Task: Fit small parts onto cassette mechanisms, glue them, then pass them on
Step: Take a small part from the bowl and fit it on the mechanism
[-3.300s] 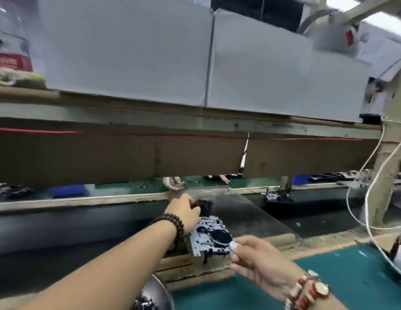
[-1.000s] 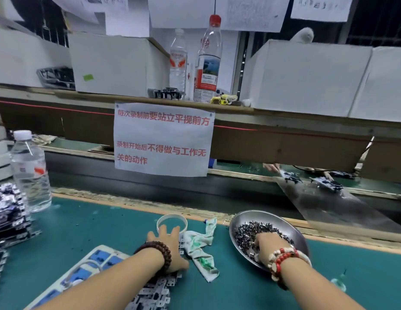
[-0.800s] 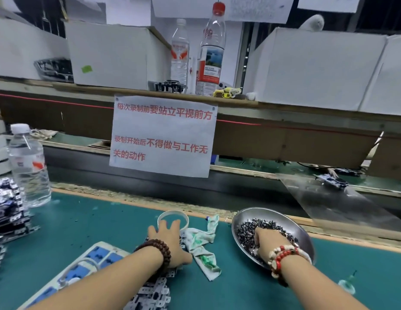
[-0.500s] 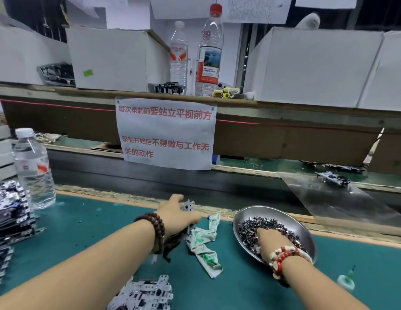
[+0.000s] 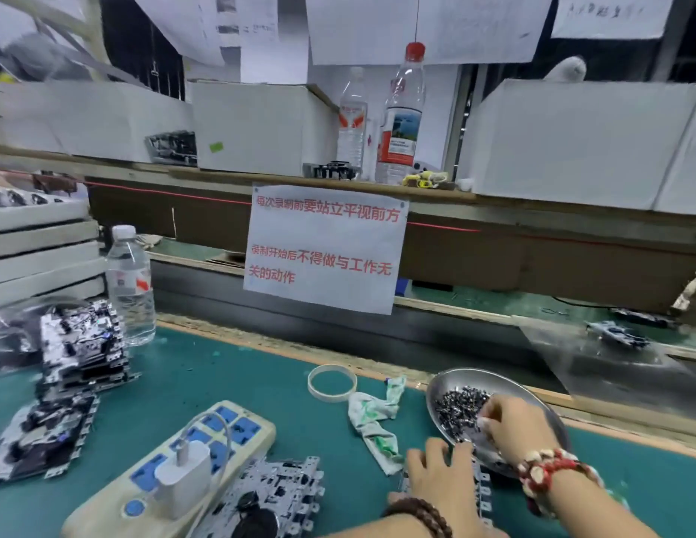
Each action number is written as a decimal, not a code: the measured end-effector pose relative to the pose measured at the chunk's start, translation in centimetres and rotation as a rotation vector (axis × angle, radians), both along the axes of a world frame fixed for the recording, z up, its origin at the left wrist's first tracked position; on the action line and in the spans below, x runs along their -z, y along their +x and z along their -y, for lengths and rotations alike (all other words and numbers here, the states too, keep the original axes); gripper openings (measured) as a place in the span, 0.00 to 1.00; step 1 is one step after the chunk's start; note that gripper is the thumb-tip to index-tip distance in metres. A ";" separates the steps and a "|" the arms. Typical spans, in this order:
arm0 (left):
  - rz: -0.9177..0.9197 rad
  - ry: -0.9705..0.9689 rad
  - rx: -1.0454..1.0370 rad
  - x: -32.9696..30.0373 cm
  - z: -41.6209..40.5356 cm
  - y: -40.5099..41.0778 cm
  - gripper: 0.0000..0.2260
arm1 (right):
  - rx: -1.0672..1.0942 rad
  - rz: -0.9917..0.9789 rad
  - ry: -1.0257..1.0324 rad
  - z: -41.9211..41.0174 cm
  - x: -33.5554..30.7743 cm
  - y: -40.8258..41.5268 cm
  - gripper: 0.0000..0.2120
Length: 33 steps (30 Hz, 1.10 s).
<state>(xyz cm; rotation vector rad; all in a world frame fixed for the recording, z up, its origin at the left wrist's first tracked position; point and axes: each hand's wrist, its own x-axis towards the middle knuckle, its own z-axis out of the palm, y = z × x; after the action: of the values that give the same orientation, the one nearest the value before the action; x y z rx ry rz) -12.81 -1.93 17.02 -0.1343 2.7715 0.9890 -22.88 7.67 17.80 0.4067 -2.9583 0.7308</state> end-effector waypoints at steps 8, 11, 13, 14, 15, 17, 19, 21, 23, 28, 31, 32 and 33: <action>0.037 -0.197 0.008 1.9 -3.8 -0.1 0.39 | -0.023 0.030 -0.316 -3.3 1.2 2.7 0.11; 0.056 -0.180 0.043 1.9 -3.9 0.5 0.40 | -0.013 0.016 -0.398 -4.3 1.6 4.5 0.11; 0.038 -0.139 0.038 2.2 -3.7 1.0 0.40 | -0.036 -0.011 -0.407 -4.4 1.6 5.4 0.12; 0.015 -0.134 0.025 2.4 -3.5 1.2 0.40 | -0.042 -0.001 -0.435 -4.3 1.7 5.7 0.13; -0.019 -0.148 0.011 2.6 -3.1 1.4 0.39 | -0.053 0.012 -0.443 -4.3 1.7 5.9 0.13; -0.086 -0.194 -0.002 2.8 -2.3 1.3 0.38 | -0.058 0.027 -0.443 -4.0 1.6 6.2 0.11; -0.115 -0.208 0.006 3.0 -1.6 0.9 0.37 | -0.054 0.031 -0.460 -3.9 1.6 6.3 0.09; -0.133 -0.204 0.020 3.2 -1.4 0.6 0.34 | -0.055 0.034 -0.471 -3.8 1.5 6.4 0.10; -0.149 -0.190 0.033 3.6 -1.4 0.4 0.30 | -0.051 0.022 -0.450 -3.8 1.7 6.7 0.12; -0.162 -0.225 0.003 4.5 -0.7 0.4 0.23 | -0.032 0.017 -0.485 -3.9 2.9 7.1 0.10; -0.148 -0.227 -0.024 4.7 -0.1 0.9 0.21 | 0.010 0.031 -0.487 -3.7 3.7 7.2 0.08; -0.149 -0.224 -0.029 4.7 0.0 1.0 0.20 | 0.024 0.038 -0.496 -3.7 3.8 7.1 0.08; -0.150 -0.218 -0.030 4.8 0.2 1.1 0.20 | 0.036 0.048 -0.506 -3.7 3.9 7.1 0.08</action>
<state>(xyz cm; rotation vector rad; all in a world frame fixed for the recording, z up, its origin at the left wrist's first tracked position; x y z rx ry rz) -11.69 -2.08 12.22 -0.1385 3.0183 0.7283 -15.79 11.33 13.85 0.2952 -2.6675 1.4440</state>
